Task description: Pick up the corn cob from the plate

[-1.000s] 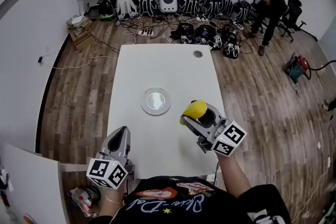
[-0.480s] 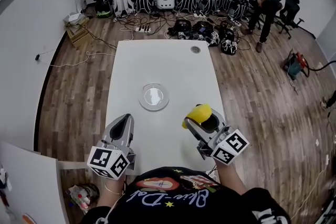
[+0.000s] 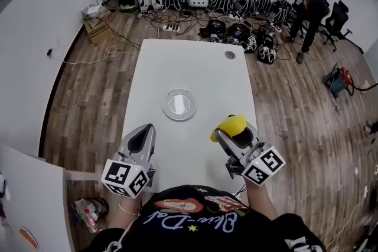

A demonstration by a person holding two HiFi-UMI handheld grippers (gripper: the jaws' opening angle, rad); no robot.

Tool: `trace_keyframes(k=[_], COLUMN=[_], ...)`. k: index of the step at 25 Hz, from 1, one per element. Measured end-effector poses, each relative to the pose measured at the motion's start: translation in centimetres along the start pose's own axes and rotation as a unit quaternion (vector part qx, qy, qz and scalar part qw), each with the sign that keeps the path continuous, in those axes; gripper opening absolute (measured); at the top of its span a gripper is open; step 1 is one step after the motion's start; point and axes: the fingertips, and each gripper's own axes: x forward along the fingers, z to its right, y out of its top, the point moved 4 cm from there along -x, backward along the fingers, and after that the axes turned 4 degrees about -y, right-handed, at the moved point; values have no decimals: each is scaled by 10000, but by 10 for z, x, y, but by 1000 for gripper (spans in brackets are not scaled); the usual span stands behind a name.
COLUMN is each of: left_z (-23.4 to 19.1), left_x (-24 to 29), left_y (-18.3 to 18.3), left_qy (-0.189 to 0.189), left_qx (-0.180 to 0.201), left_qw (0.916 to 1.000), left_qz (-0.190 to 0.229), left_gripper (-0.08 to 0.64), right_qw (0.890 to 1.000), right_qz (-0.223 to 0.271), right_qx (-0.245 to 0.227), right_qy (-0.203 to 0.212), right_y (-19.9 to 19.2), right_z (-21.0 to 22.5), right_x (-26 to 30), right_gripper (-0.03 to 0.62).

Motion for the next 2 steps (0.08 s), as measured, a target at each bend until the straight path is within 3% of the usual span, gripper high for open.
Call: trace_keyframes(k=[2], left_z=[-2], left_x=[-2], left_y=[-1], left_qy=[7], left_qx=[-4], left_qw=[10000], left_qz=[4], left_gripper=[-11], right_qw=[10000], right_qz=[-8], right_qx=[-2], right_qy=[-17], right_y=[-2], right_z=[-1], right_x=[1], right_gripper=[252])
